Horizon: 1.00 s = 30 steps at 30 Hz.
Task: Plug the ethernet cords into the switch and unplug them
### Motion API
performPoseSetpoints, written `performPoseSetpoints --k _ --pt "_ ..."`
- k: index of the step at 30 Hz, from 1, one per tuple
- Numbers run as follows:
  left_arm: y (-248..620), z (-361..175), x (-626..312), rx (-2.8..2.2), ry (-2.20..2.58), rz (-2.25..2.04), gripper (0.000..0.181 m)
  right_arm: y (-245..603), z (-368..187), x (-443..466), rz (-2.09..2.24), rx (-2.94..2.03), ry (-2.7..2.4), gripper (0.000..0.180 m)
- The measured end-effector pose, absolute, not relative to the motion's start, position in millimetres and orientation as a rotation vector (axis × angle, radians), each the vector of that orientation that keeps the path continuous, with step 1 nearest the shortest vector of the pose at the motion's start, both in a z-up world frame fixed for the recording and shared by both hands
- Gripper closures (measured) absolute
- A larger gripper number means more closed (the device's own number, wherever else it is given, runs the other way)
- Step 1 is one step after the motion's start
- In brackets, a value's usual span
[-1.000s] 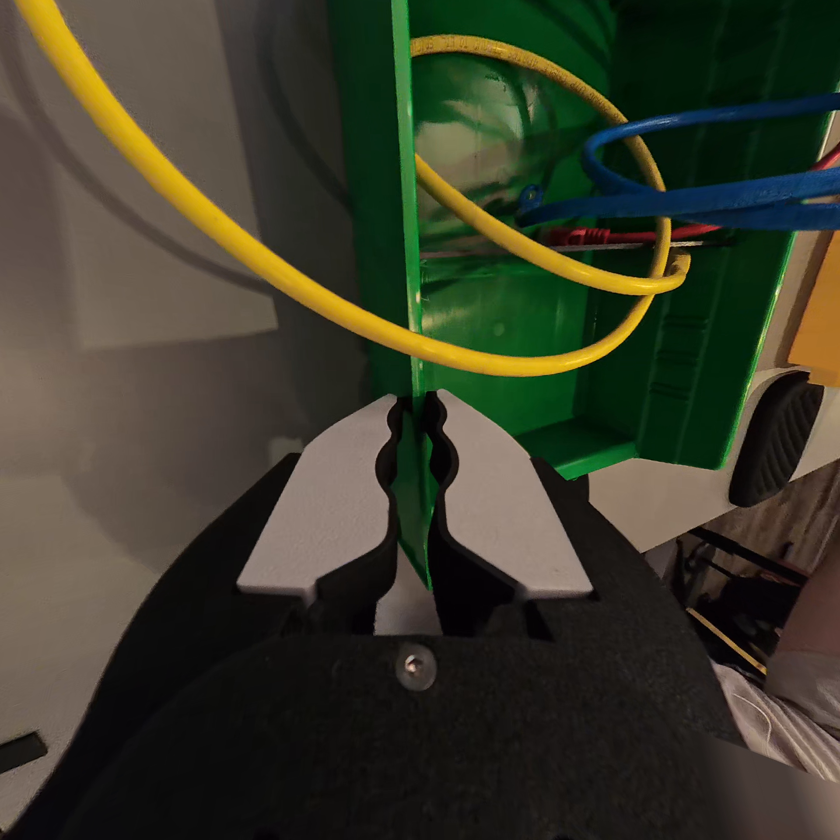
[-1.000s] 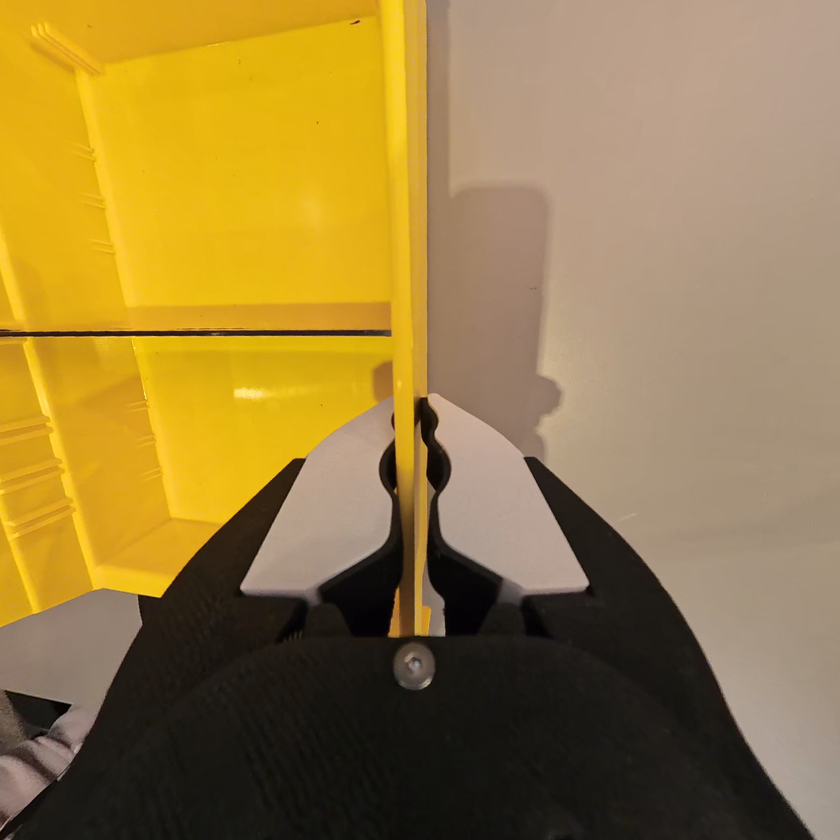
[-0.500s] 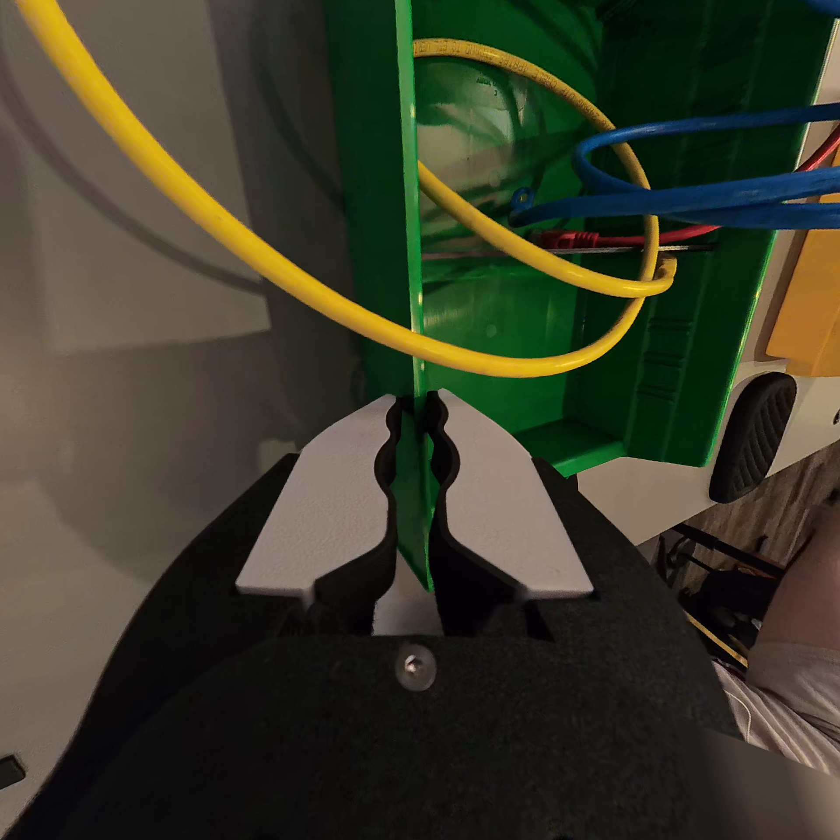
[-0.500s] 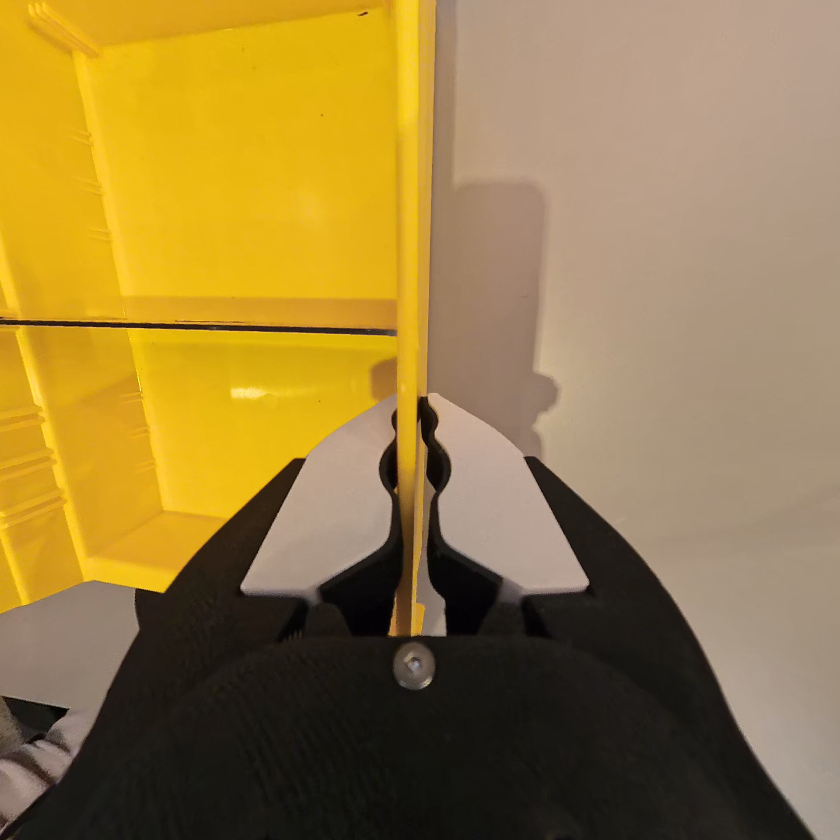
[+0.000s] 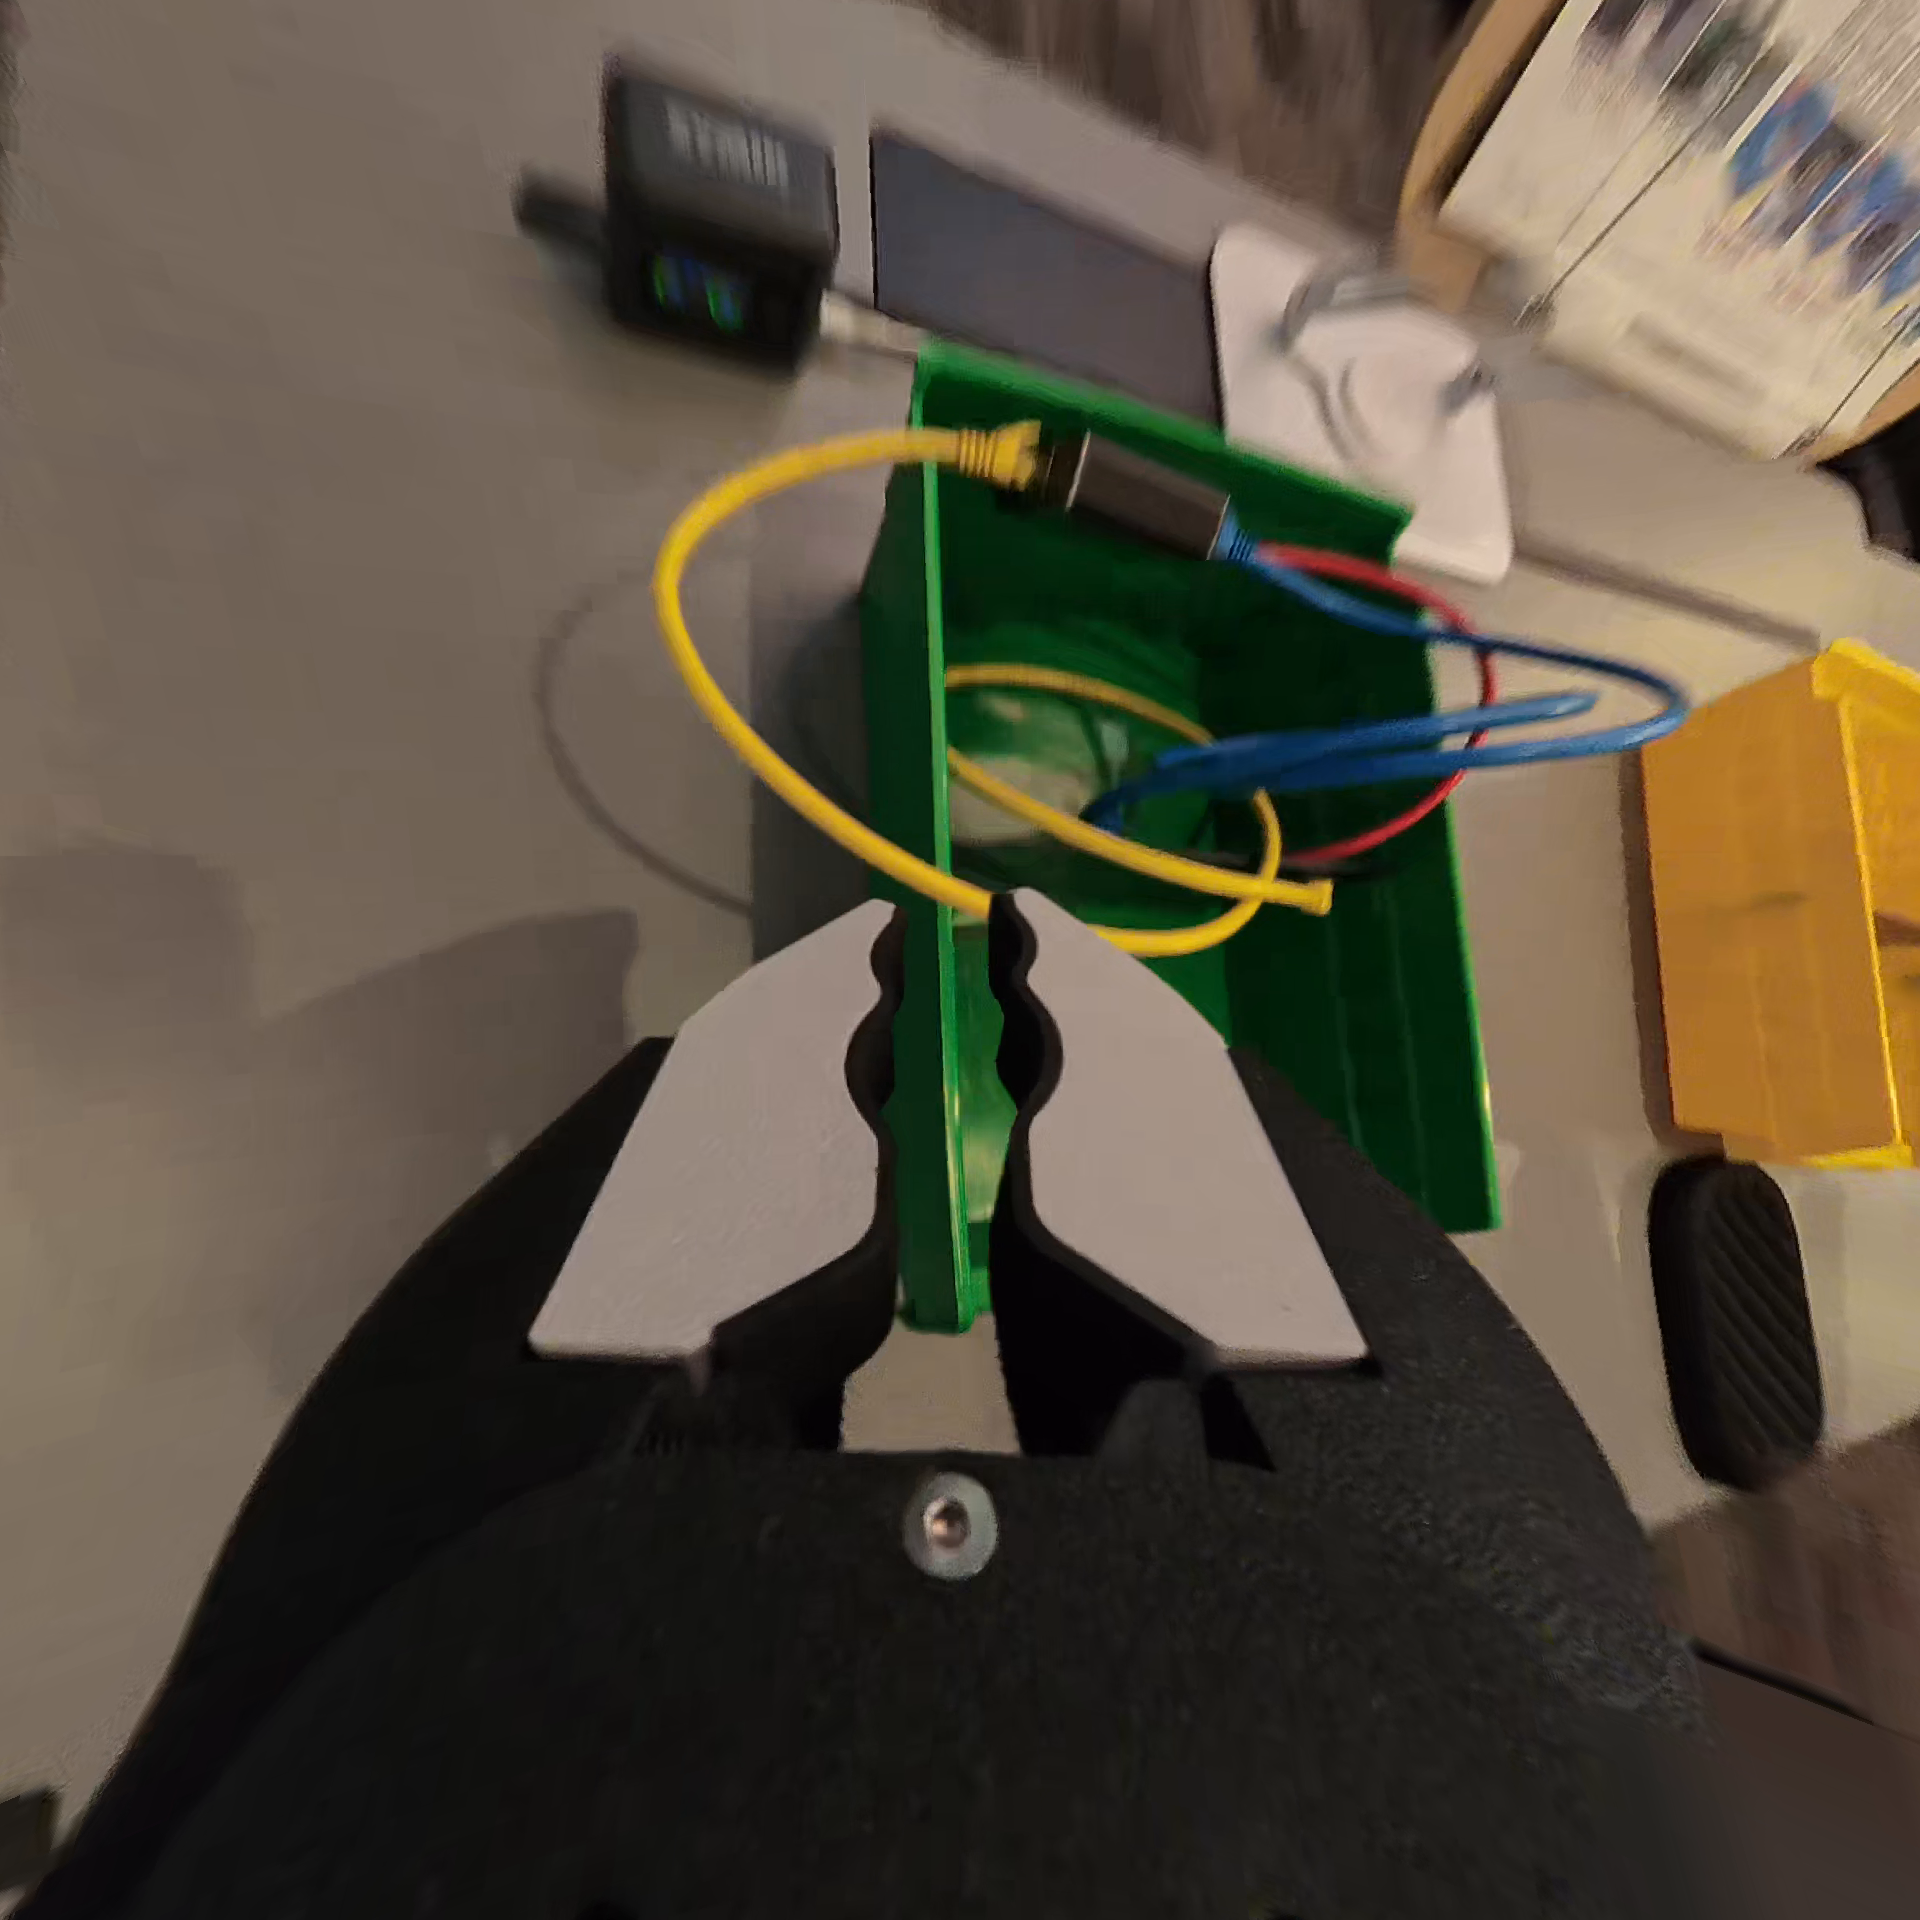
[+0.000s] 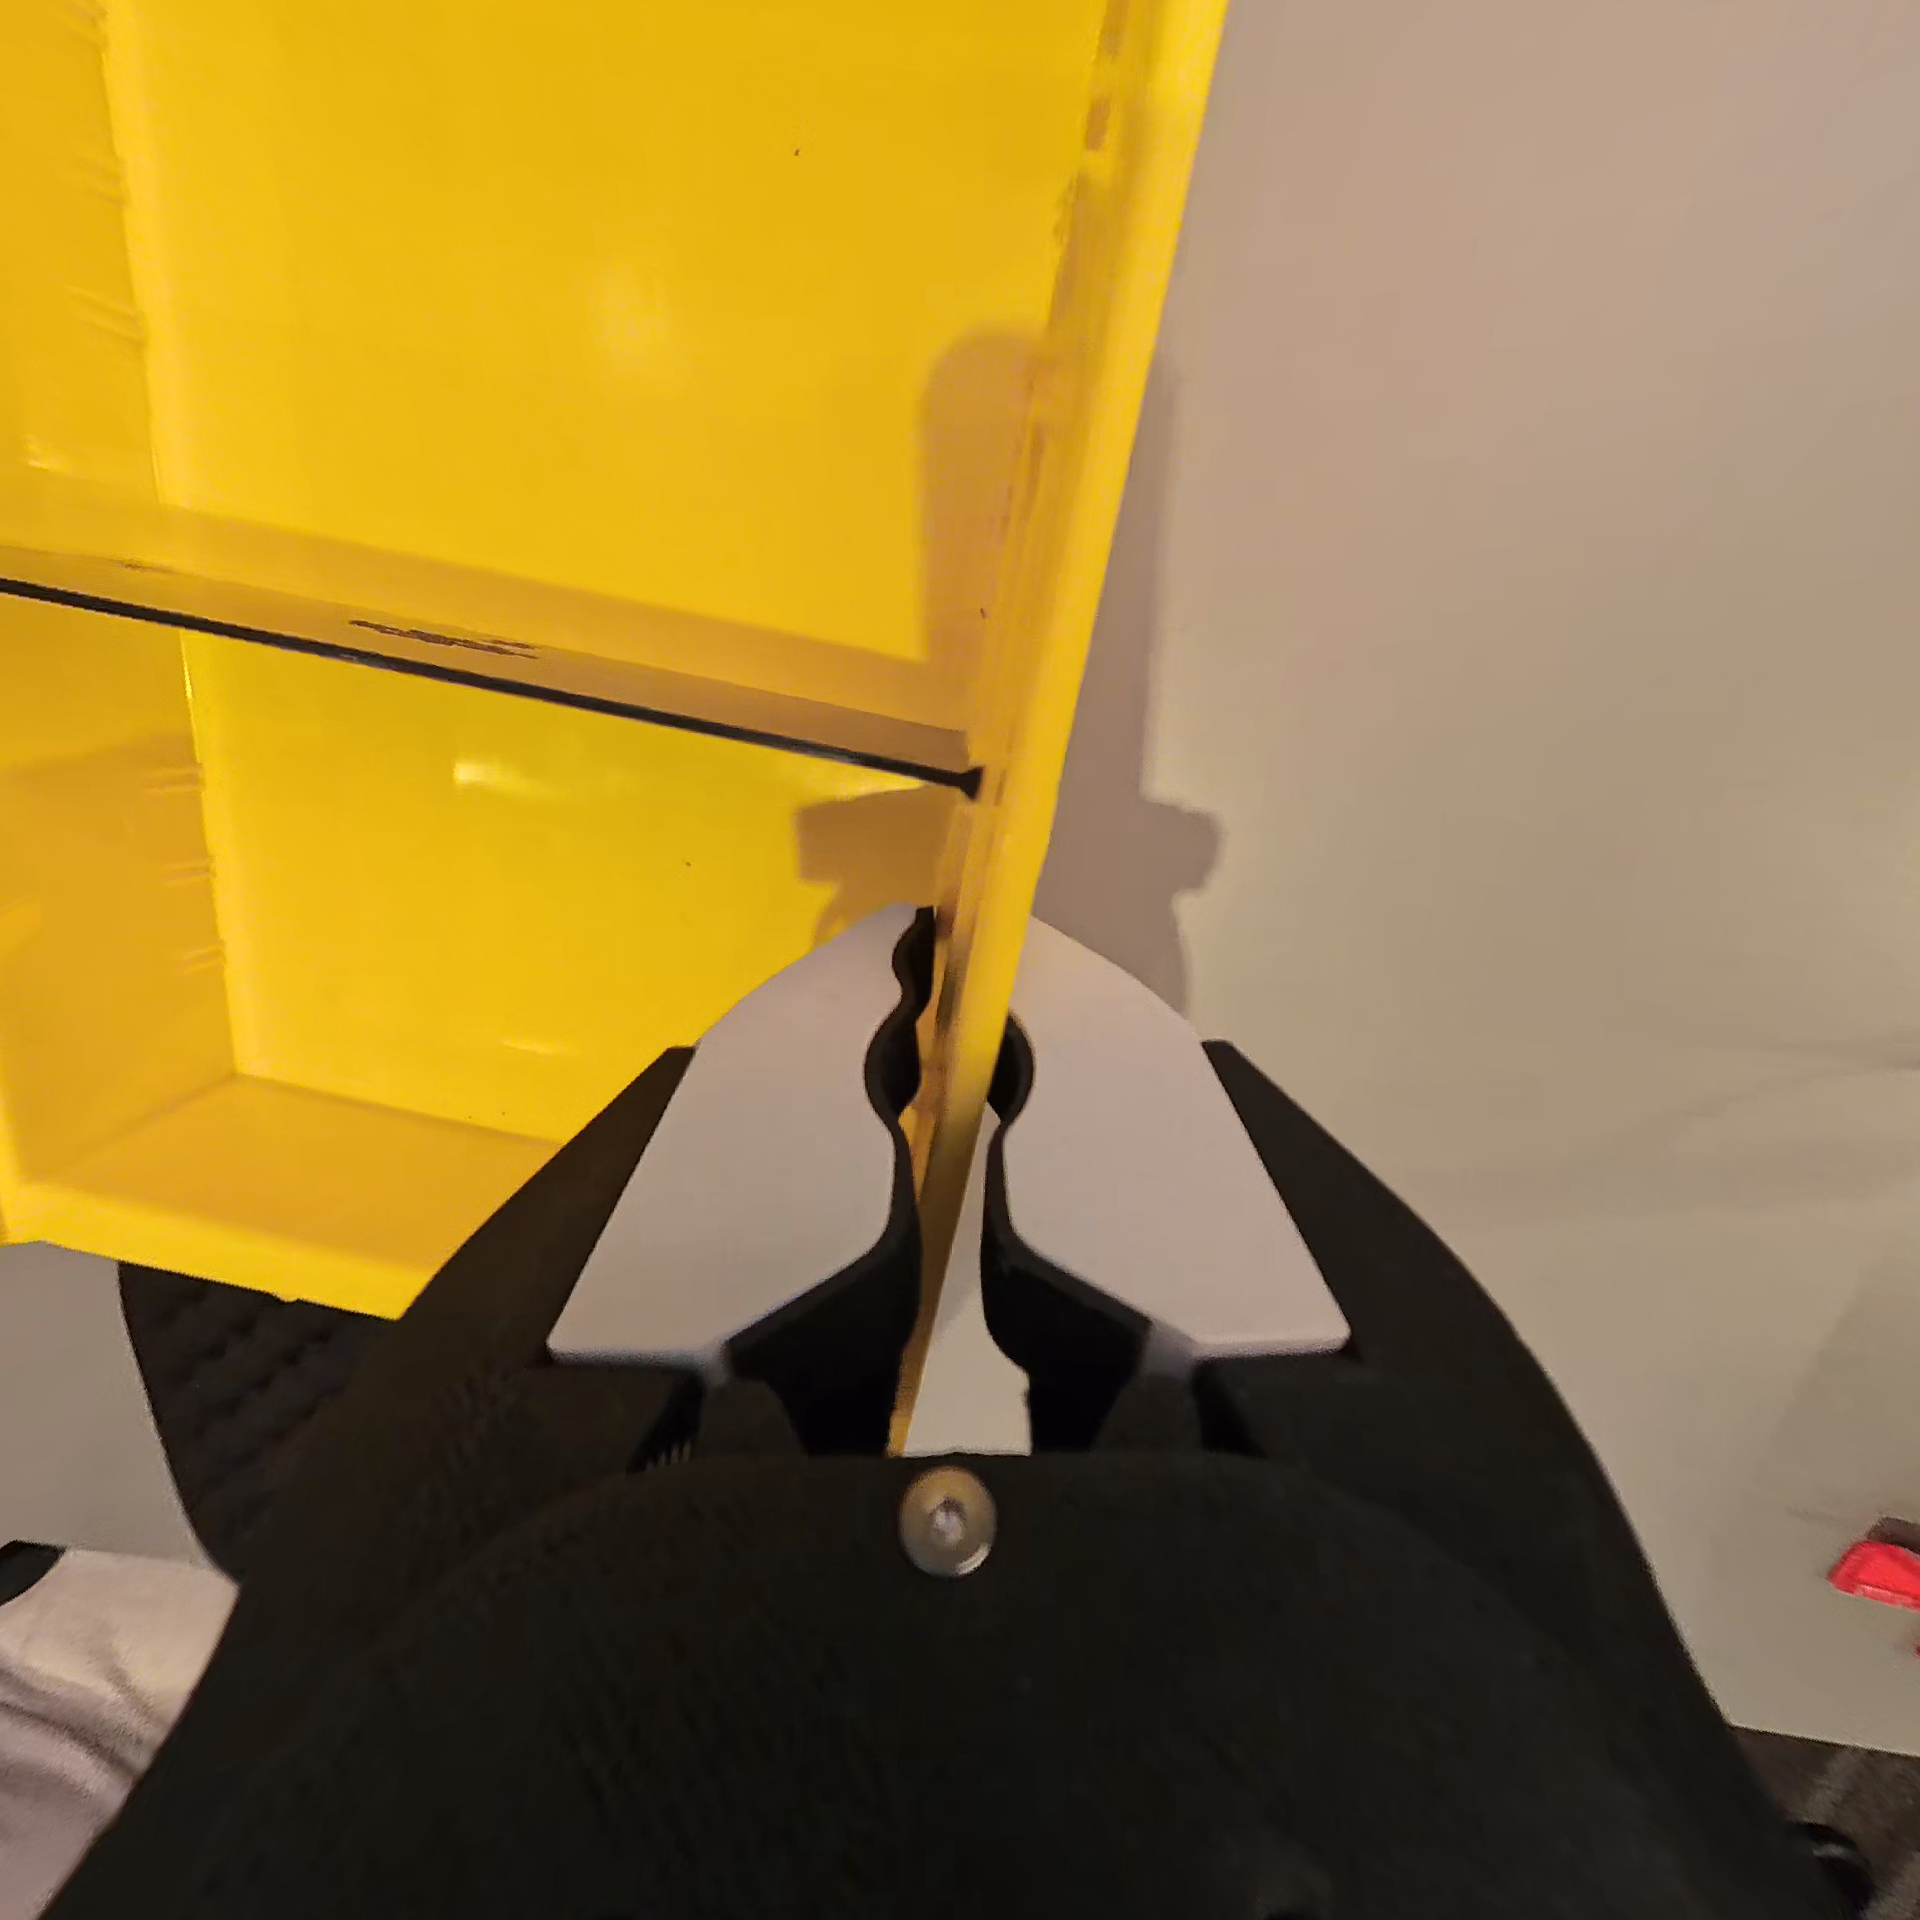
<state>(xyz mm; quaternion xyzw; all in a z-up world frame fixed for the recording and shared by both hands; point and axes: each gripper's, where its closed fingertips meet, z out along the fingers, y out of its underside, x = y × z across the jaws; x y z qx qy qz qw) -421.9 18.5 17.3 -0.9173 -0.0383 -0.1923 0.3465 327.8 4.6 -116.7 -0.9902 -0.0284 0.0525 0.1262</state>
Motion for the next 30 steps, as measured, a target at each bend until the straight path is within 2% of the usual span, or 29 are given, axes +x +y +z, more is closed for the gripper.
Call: performPoseSetpoints --k 4,8,11,12,14,15,18,22,23,24,25,30 --pt "28 77 -419 -2.087 0.062 -0.356 0.165 10 -106 332 -0.003 -2.802 -0.118 0.16" --pt "39 113 -390 -1.835 0.321 -0.135 0.159 23 -65 332 -0.099 -2.615 -0.059 0.151" --pt "54 121 -377 -1.633 0.428 0.123 0.153 49 7 311 -0.038 -2.252 -0.005 0.15" --pt "60 120 -370 -1.583 0.487 0.187 0.157 56 38 296 0.015 -2.098 -0.017 0.15" --pt "72 101 -354 -1.644 0.58 0.193 0.155 61 101 260 0.108 -1.782 -0.071 0.148" --pt "79 91 -350 -1.698 0.613 0.207 0.148 59 129 240 0.159 -1.639 -0.117 0.148" --pt "92 71 -345 -1.739 0.713 0.349 0.145 52 181 181 0.253 -1.289 -0.35 0.145" --pt "99 56 -346 -1.782 0.758 0.42 0.144 65 176 153 0.264 -1.23 -0.441 0.147" --pt "98 55 -343 -1.769 0.778 0.418 0.145 66 167 148 0.273 -1.224 -0.457 0.154" --pt "98 54 -338 -1.746 0.813 0.42 0.145 67 163 144 0.253 -1.196 -0.503 0.171" --pt "98 52 -332 -1.717 0.857 0.419 0.144 71 157 143 0.236 -1.211 -0.534 0.175" --pt "125 48 -295 -1.661 1.048 0.436 0.14 71 153 139 0.239 -1.264 -0.585 0.162"
